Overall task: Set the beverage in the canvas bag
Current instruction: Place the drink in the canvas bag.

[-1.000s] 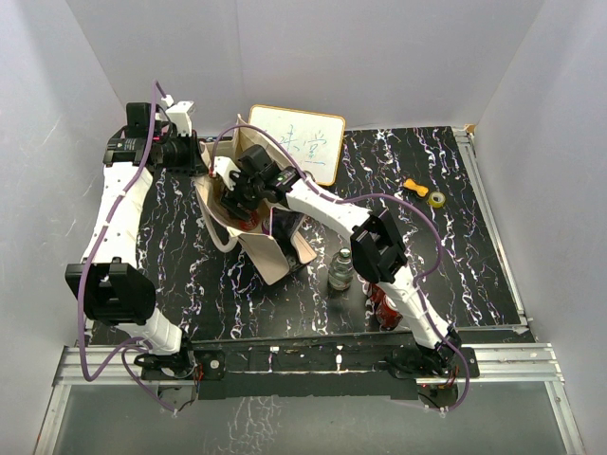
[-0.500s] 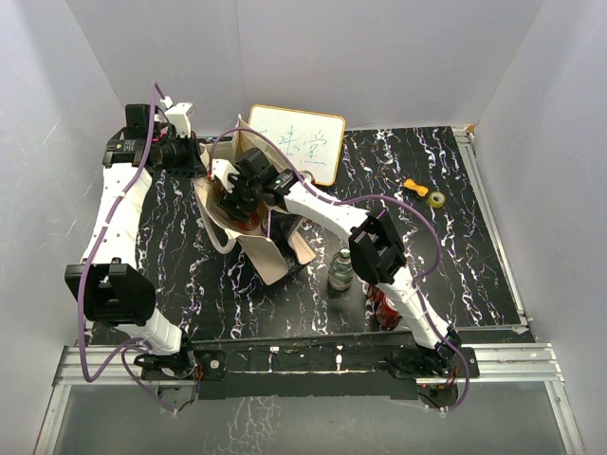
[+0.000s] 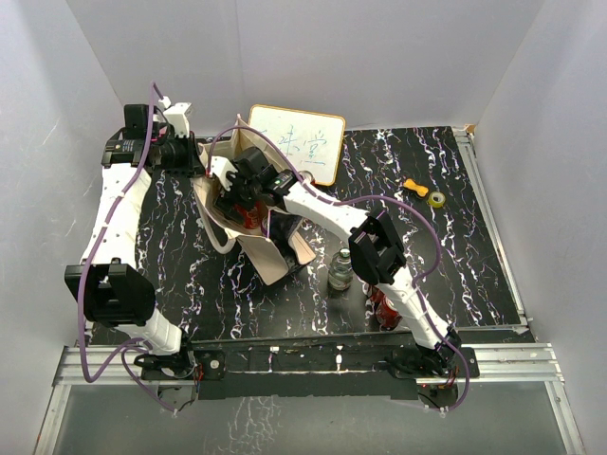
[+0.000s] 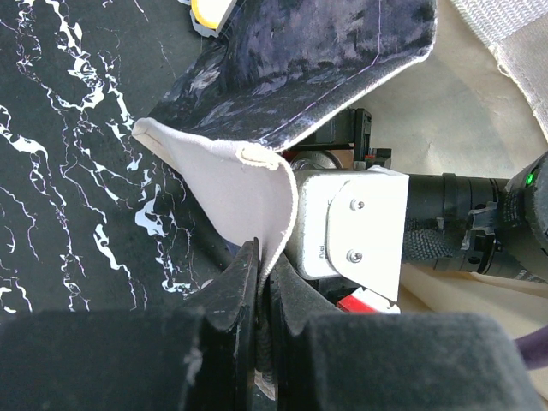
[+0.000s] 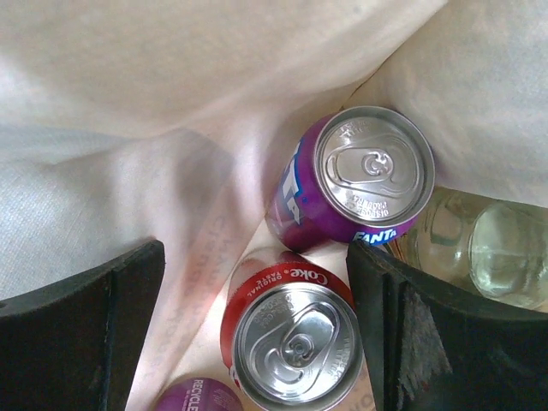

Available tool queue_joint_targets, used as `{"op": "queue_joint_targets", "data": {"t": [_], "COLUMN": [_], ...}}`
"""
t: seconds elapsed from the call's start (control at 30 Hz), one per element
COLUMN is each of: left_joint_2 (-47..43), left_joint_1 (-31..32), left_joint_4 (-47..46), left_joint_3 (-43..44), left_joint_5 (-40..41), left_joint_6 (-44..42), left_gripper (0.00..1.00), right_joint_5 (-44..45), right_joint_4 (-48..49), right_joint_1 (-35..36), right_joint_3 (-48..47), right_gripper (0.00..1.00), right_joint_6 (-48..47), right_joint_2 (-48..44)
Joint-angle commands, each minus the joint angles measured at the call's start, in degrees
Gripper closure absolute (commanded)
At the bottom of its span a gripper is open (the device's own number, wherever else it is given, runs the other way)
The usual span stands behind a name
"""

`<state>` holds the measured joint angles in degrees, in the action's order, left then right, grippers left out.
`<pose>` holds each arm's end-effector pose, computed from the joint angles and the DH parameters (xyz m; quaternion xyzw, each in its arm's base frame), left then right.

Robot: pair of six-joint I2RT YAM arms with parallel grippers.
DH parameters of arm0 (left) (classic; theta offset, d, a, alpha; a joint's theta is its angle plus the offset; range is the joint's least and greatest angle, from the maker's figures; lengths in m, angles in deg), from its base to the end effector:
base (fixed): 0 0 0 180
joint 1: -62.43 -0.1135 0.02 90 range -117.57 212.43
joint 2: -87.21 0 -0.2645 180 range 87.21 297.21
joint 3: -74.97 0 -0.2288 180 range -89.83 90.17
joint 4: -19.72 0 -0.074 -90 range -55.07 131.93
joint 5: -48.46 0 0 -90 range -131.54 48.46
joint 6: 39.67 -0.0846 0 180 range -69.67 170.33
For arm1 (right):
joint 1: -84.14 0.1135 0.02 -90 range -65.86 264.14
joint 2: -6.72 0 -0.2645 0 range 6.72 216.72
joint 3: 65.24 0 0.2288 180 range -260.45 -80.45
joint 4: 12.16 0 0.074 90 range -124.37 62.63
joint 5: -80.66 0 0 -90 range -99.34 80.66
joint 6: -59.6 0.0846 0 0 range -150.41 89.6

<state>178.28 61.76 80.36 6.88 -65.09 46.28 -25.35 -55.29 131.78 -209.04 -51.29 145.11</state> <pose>0.3556 -0.0296 0.3623 0.1127 0.8836 -0.1675 0.4225 0.3657 0.4357 0.2157 -0.5512 0.7001 0.2225 0.3955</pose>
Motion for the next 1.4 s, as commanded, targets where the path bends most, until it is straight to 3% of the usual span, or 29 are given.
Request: {"op": "queue_joint_targets", "data": {"t": [0.0, 0.3, 0.87, 1.03, 1.37], "left_joint_2": [-1.55, -0.89, -0.49, -0.89, -2.09], "left_joint_1": [-0.16, -0.21, -0.13, -0.17, -0.16], "left_joint_4": [1.18, 0.31, -2.14, -4.54, -6.34], "left_joint_3": [-0.40, 1.72, 6.41, 8.09, 9.83], "left_joint_5": [-0.18, -1.82, -6.68, -8.71, -10.51], "left_joint_6": [-0.14, 0.45, -0.66, -1.62, -1.06], "left_gripper": [1.00, 1.00, 1.00, 0.89, 0.44], "right_joint_5": [-0.63, 1.91, 5.20, 8.82, 4.67], "right_joint_4": [5.05, 7.33, 9.46, 7.25, -1.08], "right_joint_1": [1.21, -0.17, -3.70, -7.62, -13.19], "right_joint_3": [-3.40, -2.98, 8.50, 10.87, 21.77], "right_gripper": [0.09, 0.09, 0.09, 0.09, 0.10], "right_joint_6": [0.14, 0.96, 0.00, 5.97, 16.27], "right_joint_2": [-1.04, -6.05, -24.47, -29.29, -37.34]}}
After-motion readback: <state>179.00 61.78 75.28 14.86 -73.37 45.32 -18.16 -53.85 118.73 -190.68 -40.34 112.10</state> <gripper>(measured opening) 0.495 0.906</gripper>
